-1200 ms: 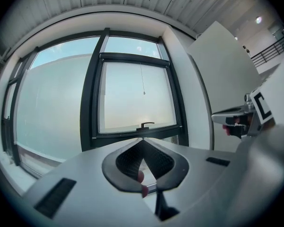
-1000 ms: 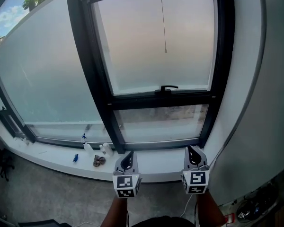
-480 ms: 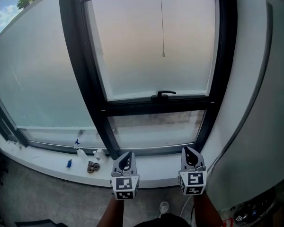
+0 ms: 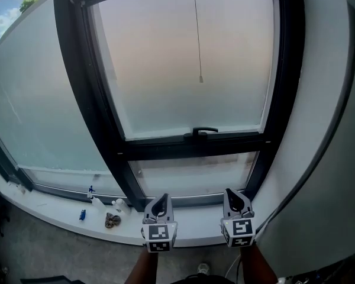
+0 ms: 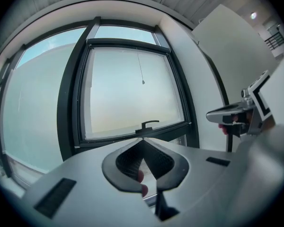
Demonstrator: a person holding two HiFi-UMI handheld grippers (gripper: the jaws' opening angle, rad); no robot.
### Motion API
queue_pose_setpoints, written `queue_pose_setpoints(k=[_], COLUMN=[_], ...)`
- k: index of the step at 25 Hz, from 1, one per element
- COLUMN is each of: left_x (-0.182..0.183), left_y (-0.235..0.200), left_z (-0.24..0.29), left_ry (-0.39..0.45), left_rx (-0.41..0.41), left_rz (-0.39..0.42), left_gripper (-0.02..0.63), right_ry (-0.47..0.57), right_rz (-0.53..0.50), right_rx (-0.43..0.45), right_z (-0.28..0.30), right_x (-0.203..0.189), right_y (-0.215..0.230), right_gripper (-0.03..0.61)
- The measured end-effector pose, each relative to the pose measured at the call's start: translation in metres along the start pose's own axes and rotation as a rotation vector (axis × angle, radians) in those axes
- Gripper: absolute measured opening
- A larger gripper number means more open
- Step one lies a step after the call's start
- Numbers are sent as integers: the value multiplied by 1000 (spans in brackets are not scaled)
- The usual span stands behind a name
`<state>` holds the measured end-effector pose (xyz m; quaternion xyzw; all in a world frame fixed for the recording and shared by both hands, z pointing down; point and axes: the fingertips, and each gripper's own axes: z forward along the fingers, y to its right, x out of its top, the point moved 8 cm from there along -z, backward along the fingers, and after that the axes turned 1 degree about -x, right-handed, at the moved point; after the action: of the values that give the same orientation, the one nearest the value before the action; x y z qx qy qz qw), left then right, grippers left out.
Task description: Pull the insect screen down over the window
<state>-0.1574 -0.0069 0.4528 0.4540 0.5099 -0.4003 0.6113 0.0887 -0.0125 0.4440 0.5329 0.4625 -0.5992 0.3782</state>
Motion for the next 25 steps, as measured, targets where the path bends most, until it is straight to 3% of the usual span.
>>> queue_pose_setpoints(k=[12,16,25], left_x=[10,13,7], left_y=[-2,-1,-8], left_z=[82,101,134], left_ry=[9,-15,-25], left_rx=[35,45,53], left_rz=[-7,-7,-6], left_gripper=[3,3,3], right_ry=[16,30,41], right_rz=[59,-15,-18], right_rx=[76,104,127], right_z=[78,102,144], right_x=[2,-7,-9], right_y=[33,47,49], right_gripper=[3,3,3])
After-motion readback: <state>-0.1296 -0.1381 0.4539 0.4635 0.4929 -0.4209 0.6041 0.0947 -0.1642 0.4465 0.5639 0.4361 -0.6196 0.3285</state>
